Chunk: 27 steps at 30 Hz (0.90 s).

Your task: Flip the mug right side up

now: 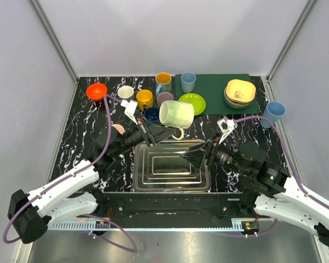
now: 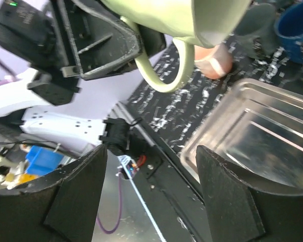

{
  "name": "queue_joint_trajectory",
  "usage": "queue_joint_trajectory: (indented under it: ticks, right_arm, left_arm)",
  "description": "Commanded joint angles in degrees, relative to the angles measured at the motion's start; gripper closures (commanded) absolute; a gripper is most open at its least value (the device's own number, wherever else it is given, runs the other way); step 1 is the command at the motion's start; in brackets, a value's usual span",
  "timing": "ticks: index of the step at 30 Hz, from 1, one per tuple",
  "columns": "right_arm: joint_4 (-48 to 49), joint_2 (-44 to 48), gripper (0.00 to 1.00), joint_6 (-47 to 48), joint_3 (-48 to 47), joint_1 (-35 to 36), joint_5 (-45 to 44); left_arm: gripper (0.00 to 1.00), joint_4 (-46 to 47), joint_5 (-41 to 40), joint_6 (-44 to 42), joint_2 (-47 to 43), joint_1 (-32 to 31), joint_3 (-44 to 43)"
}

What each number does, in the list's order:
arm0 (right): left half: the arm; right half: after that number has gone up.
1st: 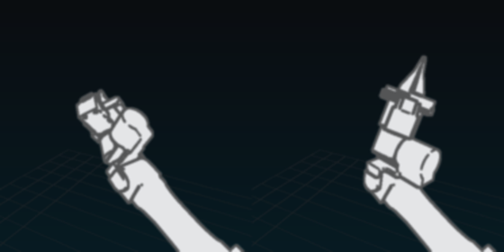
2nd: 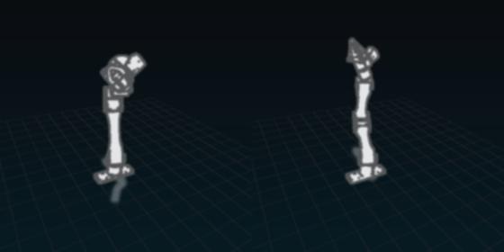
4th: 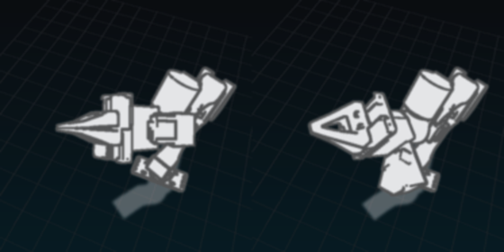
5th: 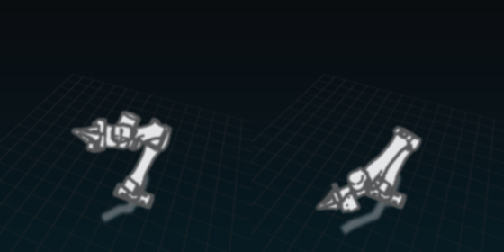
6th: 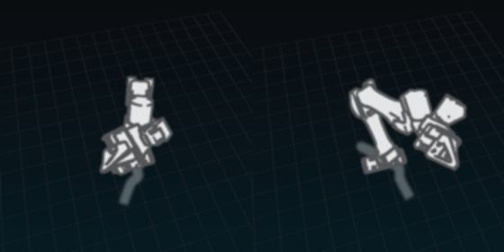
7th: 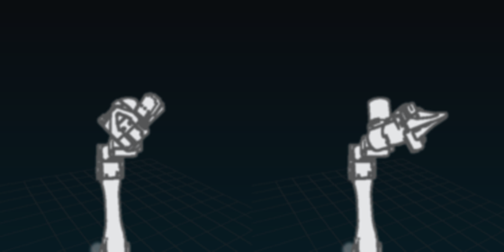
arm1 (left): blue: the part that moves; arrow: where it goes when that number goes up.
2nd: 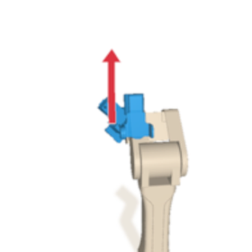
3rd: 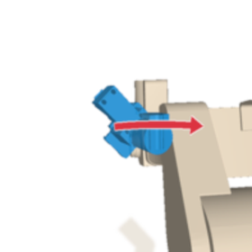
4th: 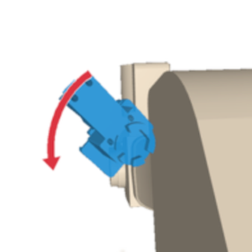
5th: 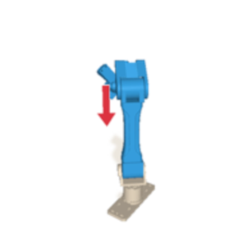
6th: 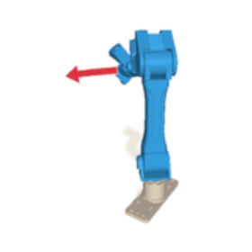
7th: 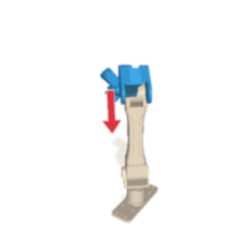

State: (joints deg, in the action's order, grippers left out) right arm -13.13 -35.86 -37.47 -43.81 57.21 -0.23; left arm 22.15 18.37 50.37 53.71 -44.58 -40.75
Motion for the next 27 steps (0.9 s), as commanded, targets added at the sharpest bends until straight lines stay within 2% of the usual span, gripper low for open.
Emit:
queue_joint_trajectory:
  ticks: [1, 4, 6, 11, 17, 21, 27]
  right_arm:
    - [12.51, -1.84, 0.23, 0.20, -0.48, -0.26, 7.79]
    - [16.45, -2.46, 0.23, 0.74, -0.49, -1.39, 7.17]
    - [21.11, -2.46, 0.22, -0.92, 0.66, -3.15, 10.59]
    - [26.55, -6.59, 0.22, -5.23, 0.13, -10.35, 19.81]
    - [29.99, -12.13, 0.25, -7.09, -1.97, -11.68, 23.95]
    - [33.51, -14.76, 0.30, -9.45, -2.86, -13.00, 26.59]
    - [42.65, -17.67, 0.37, -14.63, -2.68, -15.28, 31.86]
  left_arm:
    - [1.00, 24.06, 2.11, 11.32, -1.95, 0.02, 2.25]
    - [1.00, 31.45, 0.97, 14.84, -2.03, -0.07, 5.50]
    - [1.00, 33.74, 0.96, 15.55, -2.21, 0.02, 6.47]
    - [1.00, 34.89, 2.11, 15.81, -2.65, 0.02, 6.74]
    - [1.00, 34.98, 3.42, 15.90, -3.61, 0.02, 7.00]
    - [1.00, 35.41, 4.83, 16.34, -3.53, 0.02, 7.44]
    - [1.00, 35.42, 7.82, 16.25, -3.88, 0.02, 7.71]
